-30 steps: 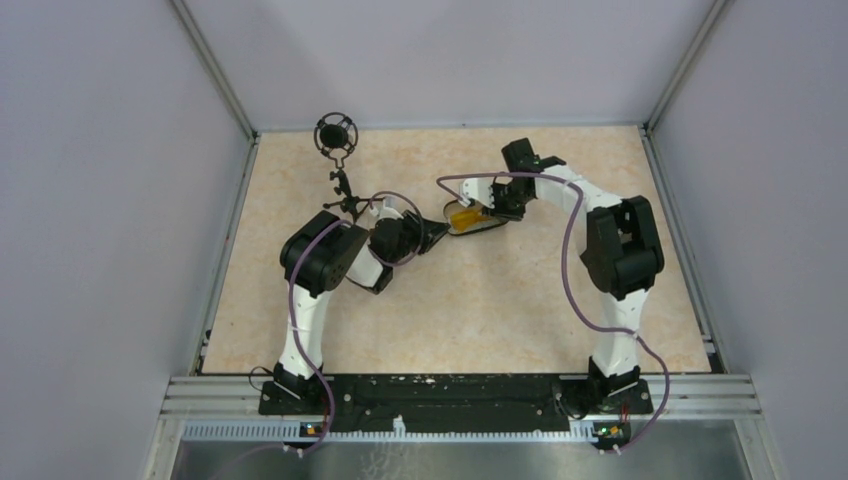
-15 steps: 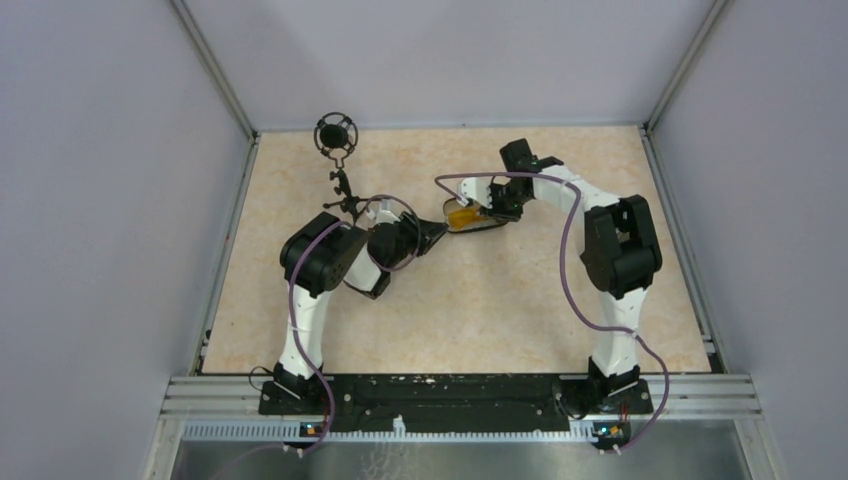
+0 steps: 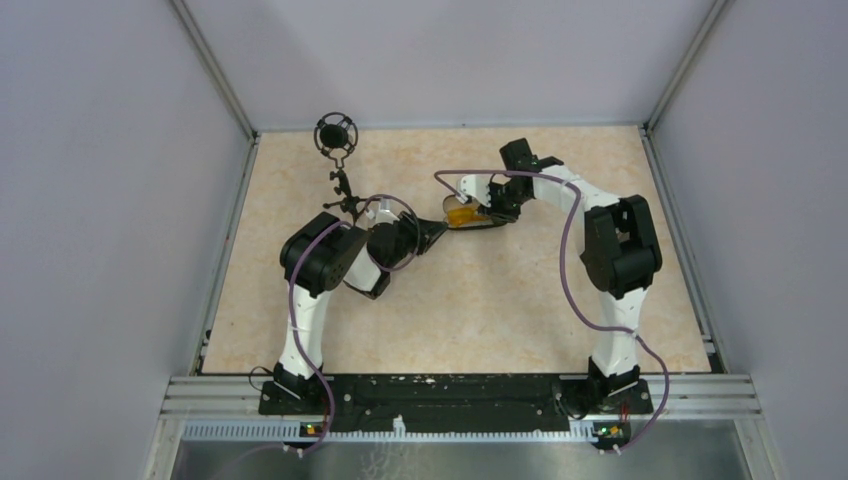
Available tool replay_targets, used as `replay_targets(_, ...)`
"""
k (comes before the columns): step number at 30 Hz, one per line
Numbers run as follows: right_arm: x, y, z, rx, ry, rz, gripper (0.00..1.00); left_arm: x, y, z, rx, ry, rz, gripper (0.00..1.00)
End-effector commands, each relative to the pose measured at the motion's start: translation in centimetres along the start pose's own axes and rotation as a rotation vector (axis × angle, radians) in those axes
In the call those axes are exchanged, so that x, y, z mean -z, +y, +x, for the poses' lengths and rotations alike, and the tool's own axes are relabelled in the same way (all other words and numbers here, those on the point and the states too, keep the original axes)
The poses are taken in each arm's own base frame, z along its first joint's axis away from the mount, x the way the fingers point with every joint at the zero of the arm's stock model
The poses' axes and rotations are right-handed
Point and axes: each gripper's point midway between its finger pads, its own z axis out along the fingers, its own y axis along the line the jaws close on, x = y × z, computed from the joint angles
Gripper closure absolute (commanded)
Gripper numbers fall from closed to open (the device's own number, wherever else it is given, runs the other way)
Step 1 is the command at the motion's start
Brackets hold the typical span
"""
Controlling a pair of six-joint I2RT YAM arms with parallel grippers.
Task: Organize the sunglasses
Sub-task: Place the sunglasses in the sunglasses case.
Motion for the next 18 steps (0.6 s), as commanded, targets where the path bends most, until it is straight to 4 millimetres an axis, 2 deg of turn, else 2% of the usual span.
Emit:
replay_targets(1, 3.4, -1.9, -4.2, 0.036, -0.101, 0.078, 0.69, -0.3, -0.9, -0.1, 0.0, -0.003, 0.057, 0.68)
replay_targets(6, 5.6, -2.8, -6.0, 0.043, -0.158, 0.116, 0.63, -0.4, -0.7, 0.0, 0.005, 0.002, 0.056, 0.69)
replay_targets(11, 6.5, -4.7, -6.2, 0.017, -0.183, 0.141, 0.58, -0.5, -0.7, -0.1, 0.003, 0.0, 0.055, 0.69)
replay_targets(15, 6.7, -6.7, -6.1, -0.03, -0.219, 0.146, 0.47, -0.6, -0.7, 0.0, 0.001, 0.003, 0.056, 0.7)
replay_targets(18, 6.0, -7.6, -6.1, -0.053, -0.228, 0.122, 0.44, -0.7, -0.6, 0.0, 0.002, 0.005, 0.055, 0.71)
